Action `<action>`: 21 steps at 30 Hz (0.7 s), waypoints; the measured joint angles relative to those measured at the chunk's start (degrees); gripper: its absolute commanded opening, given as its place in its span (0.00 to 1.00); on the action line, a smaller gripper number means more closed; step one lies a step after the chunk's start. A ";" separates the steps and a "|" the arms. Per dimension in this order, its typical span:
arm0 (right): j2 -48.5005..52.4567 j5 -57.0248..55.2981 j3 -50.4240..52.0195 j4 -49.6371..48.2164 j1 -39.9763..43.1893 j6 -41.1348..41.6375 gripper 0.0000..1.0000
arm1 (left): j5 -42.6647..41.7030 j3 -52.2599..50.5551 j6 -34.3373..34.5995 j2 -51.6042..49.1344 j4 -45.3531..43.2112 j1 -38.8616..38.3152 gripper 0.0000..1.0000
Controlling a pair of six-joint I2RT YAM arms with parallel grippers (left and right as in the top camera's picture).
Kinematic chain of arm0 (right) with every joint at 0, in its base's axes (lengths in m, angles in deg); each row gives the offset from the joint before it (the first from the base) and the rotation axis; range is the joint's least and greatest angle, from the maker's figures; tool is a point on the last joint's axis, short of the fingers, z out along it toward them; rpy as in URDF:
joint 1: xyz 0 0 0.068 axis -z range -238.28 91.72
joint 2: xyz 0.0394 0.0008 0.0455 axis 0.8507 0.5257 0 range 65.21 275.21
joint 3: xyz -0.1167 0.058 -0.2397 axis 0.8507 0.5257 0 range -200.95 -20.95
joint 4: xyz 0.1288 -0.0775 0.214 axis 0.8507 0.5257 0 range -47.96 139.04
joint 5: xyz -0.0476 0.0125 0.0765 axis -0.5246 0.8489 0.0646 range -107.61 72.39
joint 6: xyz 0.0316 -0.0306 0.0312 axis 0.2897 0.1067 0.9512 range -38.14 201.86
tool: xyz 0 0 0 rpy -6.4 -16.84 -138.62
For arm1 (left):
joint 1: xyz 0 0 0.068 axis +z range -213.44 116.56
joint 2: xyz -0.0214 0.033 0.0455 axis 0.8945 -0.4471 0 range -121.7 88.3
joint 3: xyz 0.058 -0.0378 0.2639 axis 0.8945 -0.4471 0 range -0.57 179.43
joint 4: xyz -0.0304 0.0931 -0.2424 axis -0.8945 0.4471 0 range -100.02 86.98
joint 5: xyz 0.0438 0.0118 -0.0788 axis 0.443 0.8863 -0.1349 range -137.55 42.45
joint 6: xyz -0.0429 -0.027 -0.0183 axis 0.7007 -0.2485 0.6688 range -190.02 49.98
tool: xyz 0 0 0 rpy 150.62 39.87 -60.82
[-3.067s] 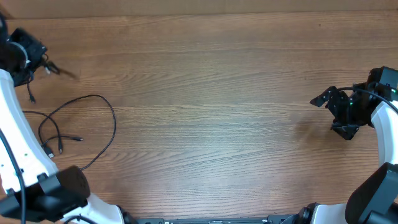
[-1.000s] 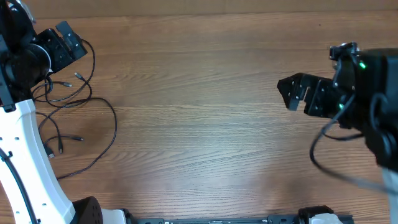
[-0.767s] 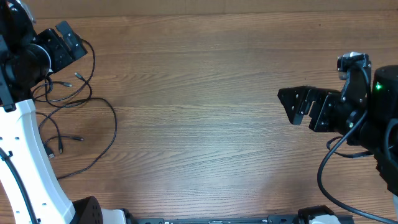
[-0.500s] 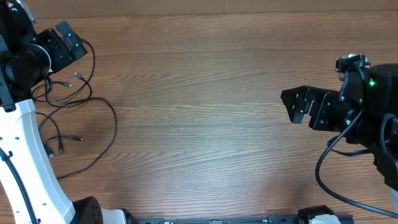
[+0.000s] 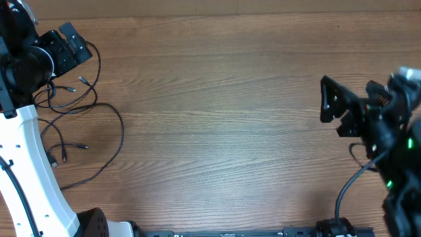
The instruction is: Untangle cables
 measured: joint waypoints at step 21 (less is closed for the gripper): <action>-33.35 3.04 57.33 -47.08 3.74 -0.02 1.00 | -0.02 -0.04 0.00 0.00 0.02 0.00 1.00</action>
